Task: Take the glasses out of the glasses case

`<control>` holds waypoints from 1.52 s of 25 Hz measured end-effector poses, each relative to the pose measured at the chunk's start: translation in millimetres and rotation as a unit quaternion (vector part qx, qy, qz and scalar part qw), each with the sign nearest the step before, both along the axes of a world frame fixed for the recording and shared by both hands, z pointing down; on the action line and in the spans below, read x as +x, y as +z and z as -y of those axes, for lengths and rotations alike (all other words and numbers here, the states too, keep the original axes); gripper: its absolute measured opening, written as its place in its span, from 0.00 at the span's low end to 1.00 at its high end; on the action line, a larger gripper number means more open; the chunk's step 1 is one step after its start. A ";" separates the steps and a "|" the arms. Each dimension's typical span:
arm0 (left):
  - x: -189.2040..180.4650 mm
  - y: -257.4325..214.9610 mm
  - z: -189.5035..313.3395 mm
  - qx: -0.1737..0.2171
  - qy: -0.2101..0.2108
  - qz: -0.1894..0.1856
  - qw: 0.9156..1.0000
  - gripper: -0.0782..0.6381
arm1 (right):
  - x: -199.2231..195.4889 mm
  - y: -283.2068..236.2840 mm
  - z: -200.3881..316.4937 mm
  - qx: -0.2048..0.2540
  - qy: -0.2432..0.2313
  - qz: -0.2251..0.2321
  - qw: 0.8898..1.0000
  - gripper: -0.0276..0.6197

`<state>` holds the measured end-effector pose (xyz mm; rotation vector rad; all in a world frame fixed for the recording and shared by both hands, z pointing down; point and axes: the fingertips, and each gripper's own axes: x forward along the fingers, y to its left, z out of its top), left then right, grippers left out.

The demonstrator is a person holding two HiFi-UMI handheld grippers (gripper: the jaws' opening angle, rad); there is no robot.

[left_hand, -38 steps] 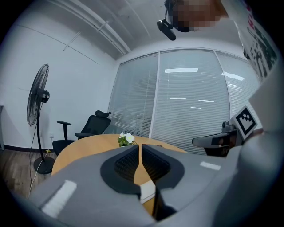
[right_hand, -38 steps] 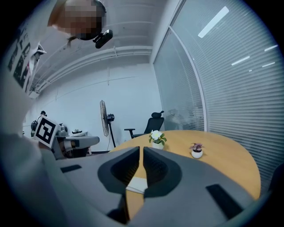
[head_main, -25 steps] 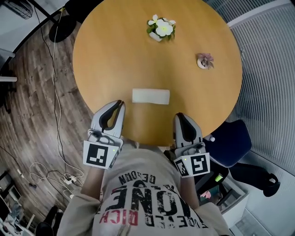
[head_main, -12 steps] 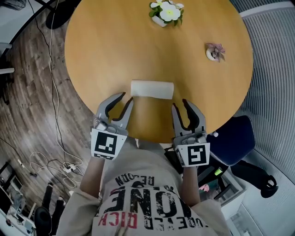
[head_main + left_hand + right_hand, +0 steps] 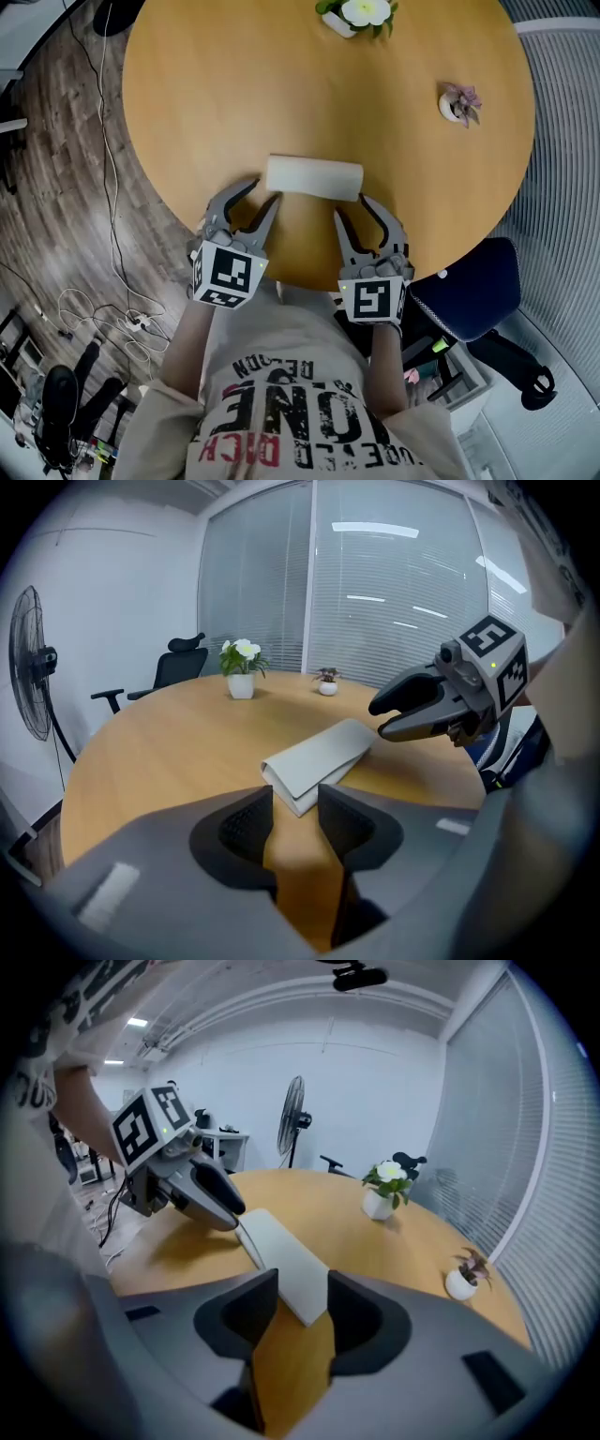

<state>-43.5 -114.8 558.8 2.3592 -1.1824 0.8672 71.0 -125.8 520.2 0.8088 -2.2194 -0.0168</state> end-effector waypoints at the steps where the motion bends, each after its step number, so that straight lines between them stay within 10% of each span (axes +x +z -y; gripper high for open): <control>1: 1.1 2.9 1.4 -0.001 0.002 0.005 1.000 0.33 | -1.5 4.4 0.4 0.004 -0.009 -0.012 1.000 0.25; 14: 9.2 12.3 3.9 -0.019 -0.021 -0.013 1.000 0.31 | -1.9 34.4 1.3 0.065 -0.086 -0.146 0.983 0.25; 38: 12.4 15.5 3.2 -0.025 -0.023 -0.010 0.999 0.30 | 1.7 -9.6 40.8 0.021 0.027 0.036 0.999 0.24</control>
